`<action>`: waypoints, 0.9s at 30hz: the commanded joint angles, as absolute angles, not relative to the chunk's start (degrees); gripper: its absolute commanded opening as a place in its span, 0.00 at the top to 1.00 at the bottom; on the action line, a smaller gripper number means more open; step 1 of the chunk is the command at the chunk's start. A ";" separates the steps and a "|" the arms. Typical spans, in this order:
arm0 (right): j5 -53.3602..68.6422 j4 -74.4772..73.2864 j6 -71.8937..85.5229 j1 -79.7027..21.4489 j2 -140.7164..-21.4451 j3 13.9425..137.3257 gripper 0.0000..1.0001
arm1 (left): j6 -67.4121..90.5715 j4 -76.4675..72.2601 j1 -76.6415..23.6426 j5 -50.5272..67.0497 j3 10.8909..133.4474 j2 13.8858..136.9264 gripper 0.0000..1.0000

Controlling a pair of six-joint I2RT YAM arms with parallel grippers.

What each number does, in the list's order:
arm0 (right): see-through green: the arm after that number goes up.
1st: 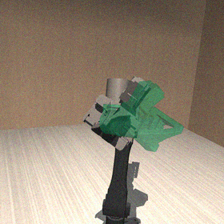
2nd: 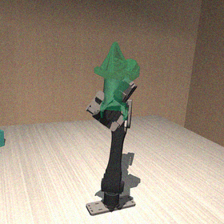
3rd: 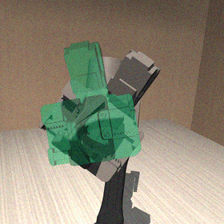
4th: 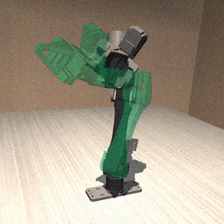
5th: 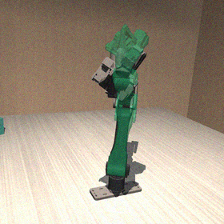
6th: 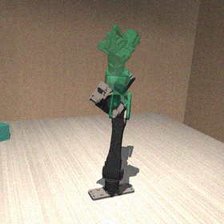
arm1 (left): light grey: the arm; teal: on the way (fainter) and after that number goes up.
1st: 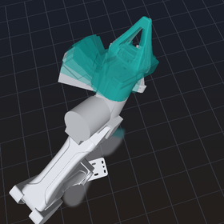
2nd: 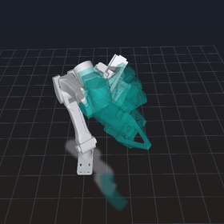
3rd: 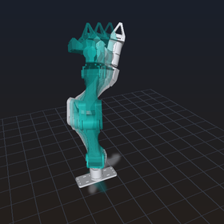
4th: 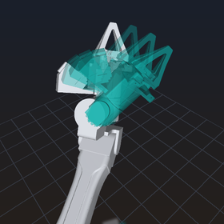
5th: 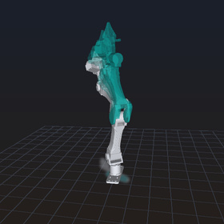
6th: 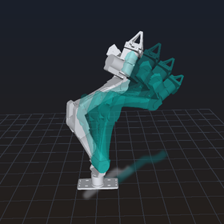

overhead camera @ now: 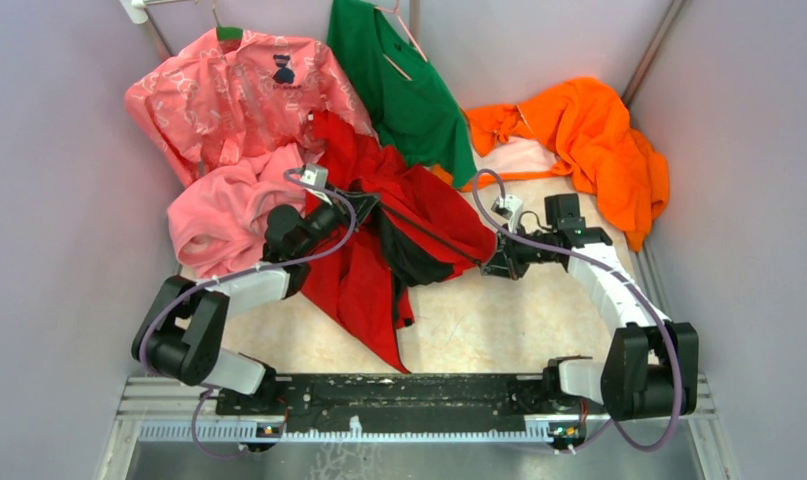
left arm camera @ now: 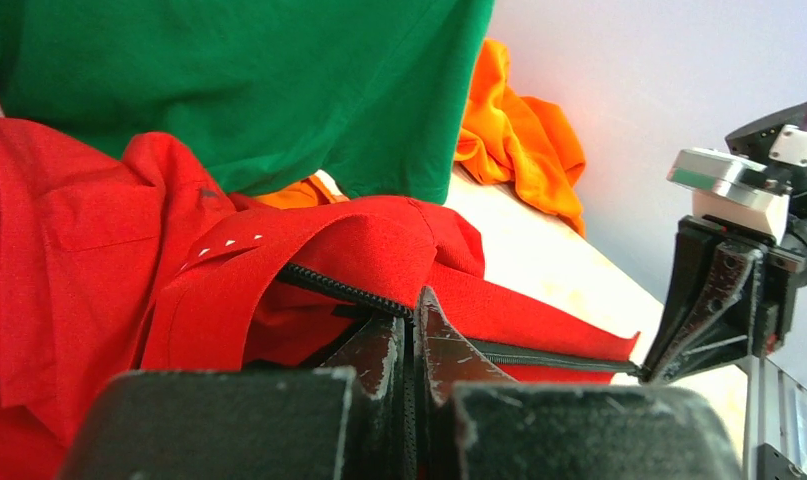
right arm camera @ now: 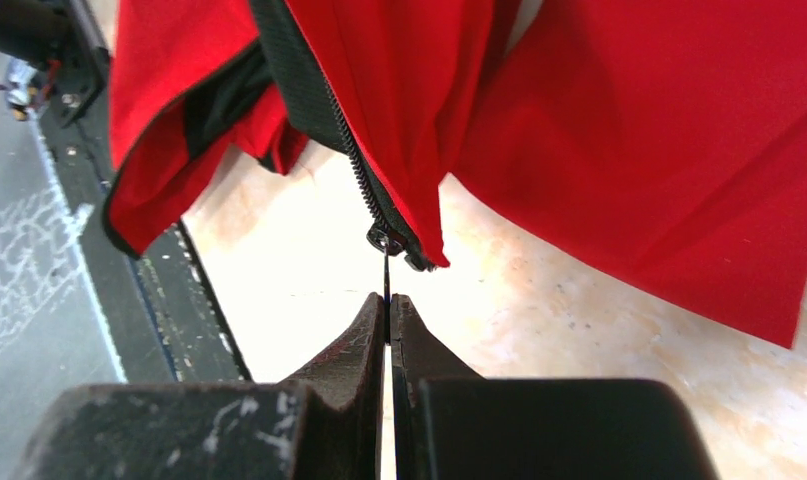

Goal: Zip up the jacket
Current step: Adjust the zipper on the jacket.

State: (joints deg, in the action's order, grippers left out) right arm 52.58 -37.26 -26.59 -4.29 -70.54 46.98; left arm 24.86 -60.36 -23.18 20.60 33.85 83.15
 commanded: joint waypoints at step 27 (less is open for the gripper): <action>61.55 -55.18 -90.67 -3.41 -52.30 37.85 0.66 | 27.29 -42.63 -22.76 26.88 46.98 85.44 1.00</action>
